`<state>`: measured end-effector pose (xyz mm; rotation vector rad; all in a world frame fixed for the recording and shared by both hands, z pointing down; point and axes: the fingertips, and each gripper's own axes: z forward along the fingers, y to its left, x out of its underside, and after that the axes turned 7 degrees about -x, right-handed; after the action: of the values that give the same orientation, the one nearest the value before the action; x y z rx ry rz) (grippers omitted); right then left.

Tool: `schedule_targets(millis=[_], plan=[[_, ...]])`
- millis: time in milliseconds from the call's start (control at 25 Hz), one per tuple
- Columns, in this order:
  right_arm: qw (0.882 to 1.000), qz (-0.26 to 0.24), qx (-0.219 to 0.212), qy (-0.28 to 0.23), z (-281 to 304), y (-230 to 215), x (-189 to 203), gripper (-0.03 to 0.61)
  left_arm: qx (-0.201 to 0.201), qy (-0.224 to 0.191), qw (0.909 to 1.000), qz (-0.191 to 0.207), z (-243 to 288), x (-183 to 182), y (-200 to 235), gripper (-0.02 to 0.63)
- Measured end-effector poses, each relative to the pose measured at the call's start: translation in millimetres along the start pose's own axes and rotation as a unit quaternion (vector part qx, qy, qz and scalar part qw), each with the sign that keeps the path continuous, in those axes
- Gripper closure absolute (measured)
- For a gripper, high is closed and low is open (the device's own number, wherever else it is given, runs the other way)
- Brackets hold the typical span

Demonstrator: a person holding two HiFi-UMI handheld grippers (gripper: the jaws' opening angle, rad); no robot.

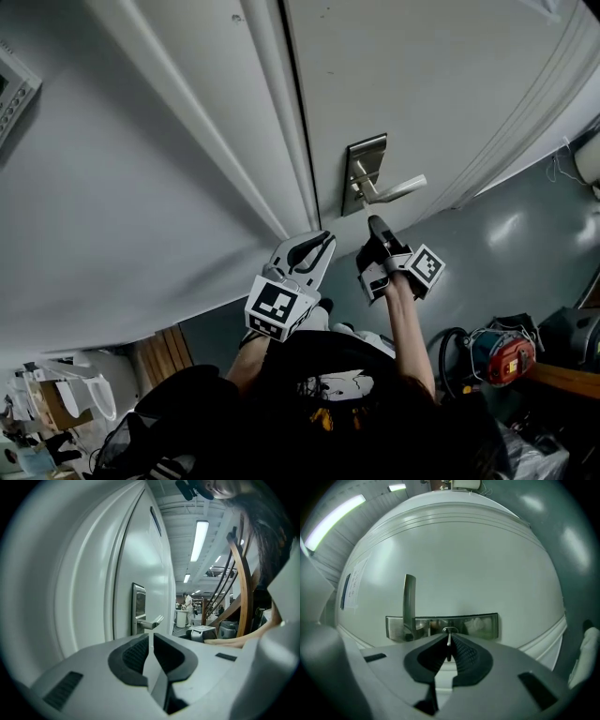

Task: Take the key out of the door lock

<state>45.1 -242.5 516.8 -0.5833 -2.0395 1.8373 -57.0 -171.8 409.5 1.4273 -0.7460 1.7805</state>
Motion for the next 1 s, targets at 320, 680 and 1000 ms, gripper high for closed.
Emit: schedule_targets(millis=[320,680,1000], plan=[[1.0,-0.019,-0.01,-0.008,-31.1,16.6,-8.5,0.558,0.028,-0.002,0.9996,0.006,5.5,-2.4,-32.2,0.577],[0.997,-0.069,-0.017,-0.012,-85.9,42.8,-18.7,0.558,0.048,0.002,0.9988,0.01,0.0,1.7,-76.1,0.577],[0.996,-0.089,-0.012,-0.01,-136.4,50.4,-21.1,0.558,0.048,0.013,0.9987,0.004,-9.8,15.6,-112.9,0.577]])
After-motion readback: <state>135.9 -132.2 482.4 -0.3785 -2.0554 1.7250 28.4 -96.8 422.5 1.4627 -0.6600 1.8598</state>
